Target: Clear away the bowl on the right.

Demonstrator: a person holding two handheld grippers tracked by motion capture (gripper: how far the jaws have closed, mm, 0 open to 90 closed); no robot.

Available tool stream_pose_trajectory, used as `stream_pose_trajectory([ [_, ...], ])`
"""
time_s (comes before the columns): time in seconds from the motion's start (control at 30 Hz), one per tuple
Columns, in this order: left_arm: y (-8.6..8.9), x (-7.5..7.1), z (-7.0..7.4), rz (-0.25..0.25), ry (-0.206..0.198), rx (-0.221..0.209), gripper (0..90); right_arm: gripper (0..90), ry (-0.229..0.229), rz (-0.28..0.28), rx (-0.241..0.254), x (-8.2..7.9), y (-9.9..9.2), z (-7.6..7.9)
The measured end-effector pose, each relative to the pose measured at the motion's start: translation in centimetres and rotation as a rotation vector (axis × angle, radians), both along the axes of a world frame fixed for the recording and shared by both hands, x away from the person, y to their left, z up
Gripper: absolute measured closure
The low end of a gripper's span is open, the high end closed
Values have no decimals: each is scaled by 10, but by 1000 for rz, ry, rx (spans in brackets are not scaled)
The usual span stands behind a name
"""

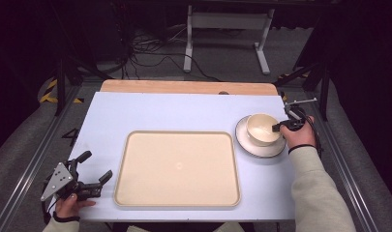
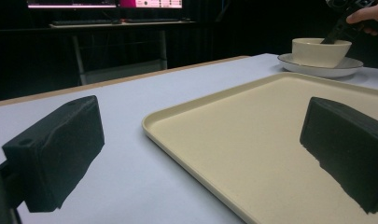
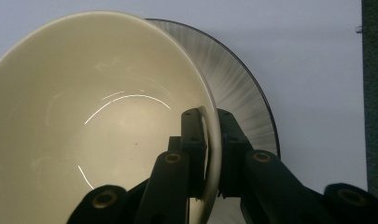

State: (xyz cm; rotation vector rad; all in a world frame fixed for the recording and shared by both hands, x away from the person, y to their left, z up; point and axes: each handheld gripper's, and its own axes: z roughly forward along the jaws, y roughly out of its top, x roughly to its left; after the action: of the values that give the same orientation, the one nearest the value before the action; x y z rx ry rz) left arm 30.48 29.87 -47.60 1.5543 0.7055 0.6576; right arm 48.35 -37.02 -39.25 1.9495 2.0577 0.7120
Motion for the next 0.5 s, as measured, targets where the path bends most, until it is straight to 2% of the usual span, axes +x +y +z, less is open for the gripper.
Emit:
stream_pose_trajectory([
  [0.17, 0, 0, 0, 1, -1, 1, 2, 836, -5, -29, 12, -2, 2, 4],
  [0.27, 0, 0, 0, -1, 0, -1, 2, 828, -4, -24, 30, -3, 2, 8],
  [0.43, 0, 0, 0, 0, 1, -1, 2, 825, -6, -20, 5, -5, 4, 14],
  [0.5, 0, 0, 0, -2, 1, -2, 2, 825, -8, -17, 15, -7, 4, 17],
])
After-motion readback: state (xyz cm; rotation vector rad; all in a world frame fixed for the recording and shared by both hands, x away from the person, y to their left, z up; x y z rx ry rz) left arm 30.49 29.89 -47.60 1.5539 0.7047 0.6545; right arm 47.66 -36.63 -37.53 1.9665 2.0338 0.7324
